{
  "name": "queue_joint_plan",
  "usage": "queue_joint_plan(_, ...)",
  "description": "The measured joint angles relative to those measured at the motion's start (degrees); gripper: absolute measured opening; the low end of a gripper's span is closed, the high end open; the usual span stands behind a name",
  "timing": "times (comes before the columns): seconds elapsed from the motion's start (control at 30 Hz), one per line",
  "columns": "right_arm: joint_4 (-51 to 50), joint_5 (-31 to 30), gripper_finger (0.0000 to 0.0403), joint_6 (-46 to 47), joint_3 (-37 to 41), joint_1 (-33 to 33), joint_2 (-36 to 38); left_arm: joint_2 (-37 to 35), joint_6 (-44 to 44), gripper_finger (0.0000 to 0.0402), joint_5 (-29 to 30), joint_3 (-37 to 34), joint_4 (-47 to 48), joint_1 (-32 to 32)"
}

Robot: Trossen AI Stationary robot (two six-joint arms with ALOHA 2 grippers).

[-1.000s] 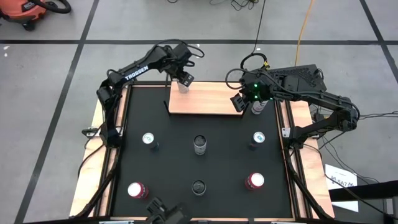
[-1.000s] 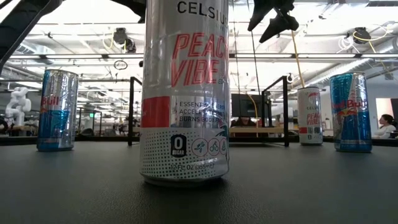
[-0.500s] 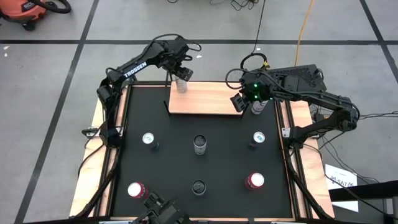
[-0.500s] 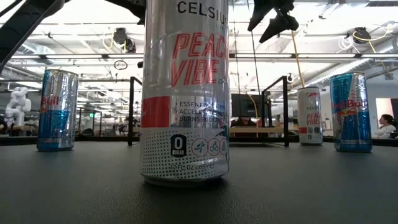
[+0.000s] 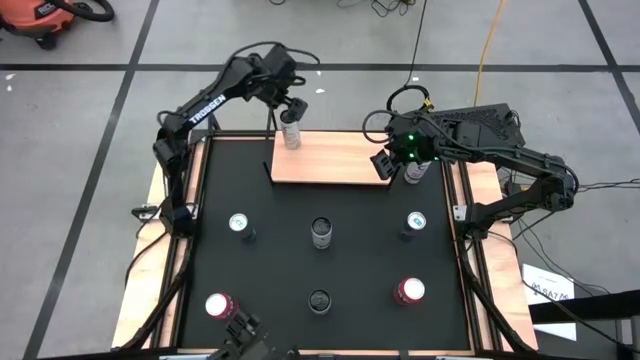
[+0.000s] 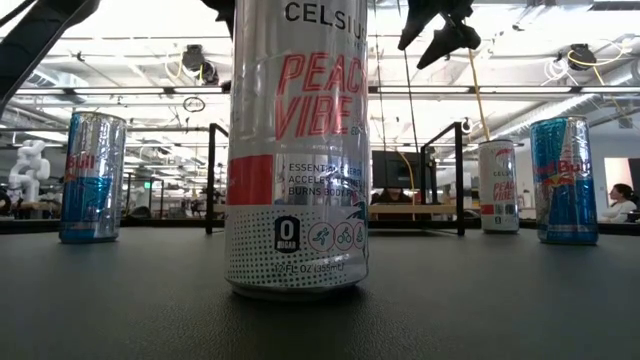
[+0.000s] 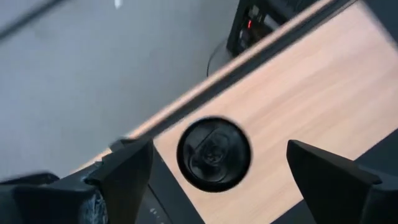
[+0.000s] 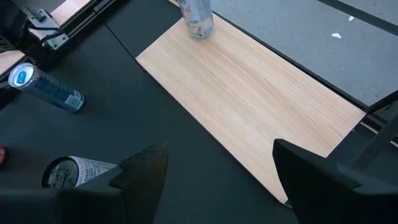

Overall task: Place canned beverage on shelf
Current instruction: Put the white-yellow soda can on the shelf aligned with the other white-yellow soda can

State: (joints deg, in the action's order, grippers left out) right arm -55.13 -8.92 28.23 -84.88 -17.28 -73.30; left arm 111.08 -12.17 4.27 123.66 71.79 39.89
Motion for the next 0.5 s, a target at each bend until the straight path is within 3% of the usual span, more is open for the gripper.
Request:
queue_joint_plan(0.27,2.0,0.0,0.028,-1.0,0.0,1.8,0.0,-8.1,5.0,0.0361,1.3,0.9,-4.3,-4.6)
queue_joint_plan(0.5,3.5,-4.4,0.028,2.4,0.0,6.0,0.0,-17.2,7.4,0.035,1.1,-10.4,-15.8,-13.7)
